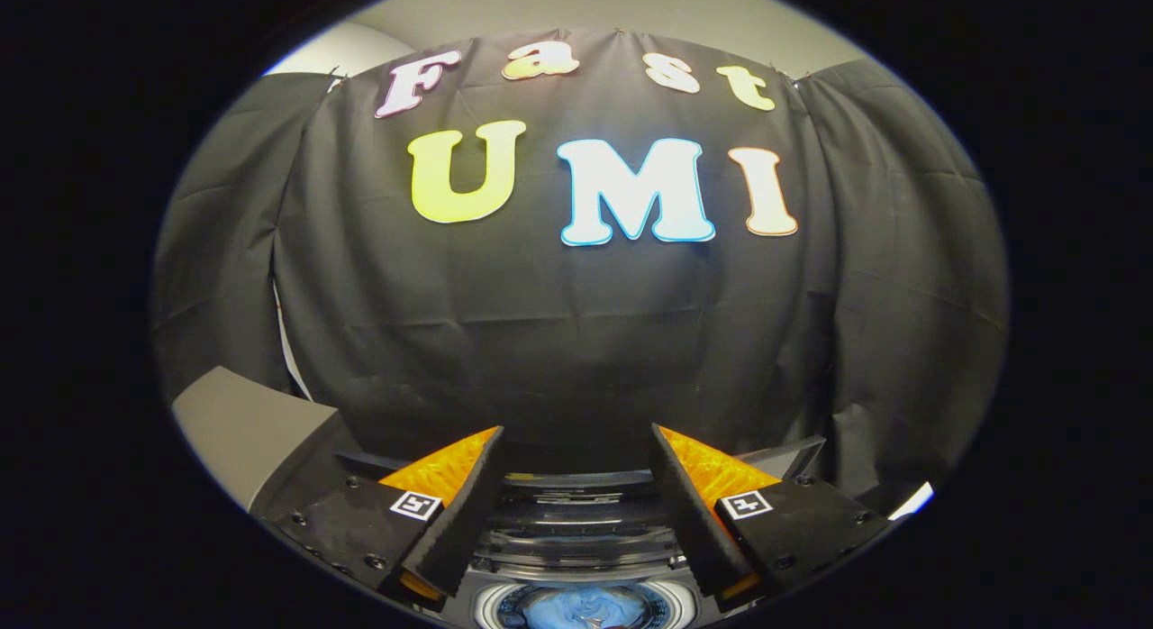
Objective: Put the clothes into the washing machine and then close the washing machine lid.
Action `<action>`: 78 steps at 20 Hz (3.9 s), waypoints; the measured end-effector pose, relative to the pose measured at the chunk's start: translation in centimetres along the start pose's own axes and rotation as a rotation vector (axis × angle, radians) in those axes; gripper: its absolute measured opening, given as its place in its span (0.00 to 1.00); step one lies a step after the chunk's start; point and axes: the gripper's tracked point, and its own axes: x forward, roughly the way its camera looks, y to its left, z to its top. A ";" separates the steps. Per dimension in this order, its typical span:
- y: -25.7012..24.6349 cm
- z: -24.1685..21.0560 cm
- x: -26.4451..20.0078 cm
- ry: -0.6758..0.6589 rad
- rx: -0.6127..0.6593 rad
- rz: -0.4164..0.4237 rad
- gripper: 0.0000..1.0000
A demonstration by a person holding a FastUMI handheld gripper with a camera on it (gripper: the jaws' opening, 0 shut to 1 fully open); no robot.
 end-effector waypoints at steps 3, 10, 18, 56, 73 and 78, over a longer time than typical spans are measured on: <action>0.6 -0.1 1.4 -0.002 0.006 0.005 0.97; 0.8 -1.0 1.8 -0.020 0.015 0.003 0.96; 0.7 -1.4 -0.3 -0.059 0.020 0.006 0.97; 0.7 -8.1 -11.5 -0.092 0.003 0.042 0.97; -0.1 -13.9 -15.5 -0.010 0.013 0.056 0.97; 1.2 -11.5 -18.2 -0.053 0.007 0.070 0.97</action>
